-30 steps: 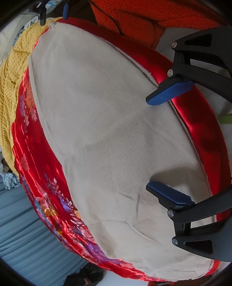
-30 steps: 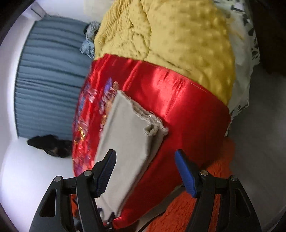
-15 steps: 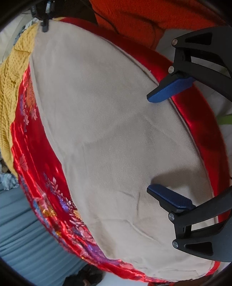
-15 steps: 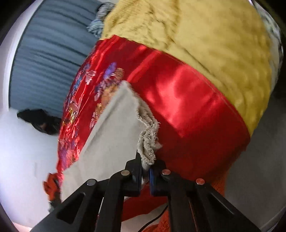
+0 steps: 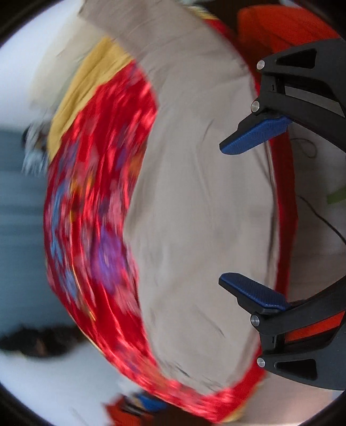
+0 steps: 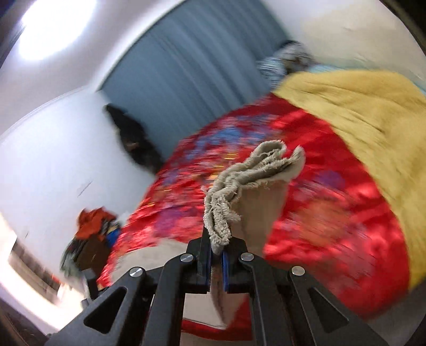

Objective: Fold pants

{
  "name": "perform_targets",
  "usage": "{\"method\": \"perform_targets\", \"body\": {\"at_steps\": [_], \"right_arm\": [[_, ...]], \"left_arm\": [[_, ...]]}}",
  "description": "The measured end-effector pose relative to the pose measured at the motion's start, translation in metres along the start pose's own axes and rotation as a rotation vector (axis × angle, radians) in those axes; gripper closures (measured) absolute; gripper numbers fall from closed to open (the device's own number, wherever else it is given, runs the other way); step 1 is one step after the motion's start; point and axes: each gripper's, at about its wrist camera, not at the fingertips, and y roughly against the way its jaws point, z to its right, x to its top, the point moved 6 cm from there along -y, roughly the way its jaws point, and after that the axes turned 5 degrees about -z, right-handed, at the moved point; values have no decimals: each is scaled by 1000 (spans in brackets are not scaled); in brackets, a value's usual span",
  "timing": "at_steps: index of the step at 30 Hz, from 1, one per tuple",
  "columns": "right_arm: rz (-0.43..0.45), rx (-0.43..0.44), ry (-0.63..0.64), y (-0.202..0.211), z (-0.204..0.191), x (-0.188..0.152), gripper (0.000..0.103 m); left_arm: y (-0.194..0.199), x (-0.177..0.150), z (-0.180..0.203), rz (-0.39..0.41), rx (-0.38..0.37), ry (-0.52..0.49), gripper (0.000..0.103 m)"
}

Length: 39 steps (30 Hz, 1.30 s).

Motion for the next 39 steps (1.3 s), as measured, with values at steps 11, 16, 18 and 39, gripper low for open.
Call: {"method": "perform_targets", "body": {"at_steps": [11, 16, 18, 39], "right_arm": [[-221, 193, 230, -178, -201, -55, 97], [-403, 263, 112, -285, -230, -154, 72], [-538, 324, 36, -308, -224, -209, 66], [-358, -183, 213, -222, -28, -204, 67]], "left_arm": [[23, -21, -116, 58, 38, 279, 12], [26, -38, -143, 62, 71, 323, 12], [28, -44, -152, 62, 81, 339, 12], [-106, -11, -13, -163, 87, -82, 16]]}}
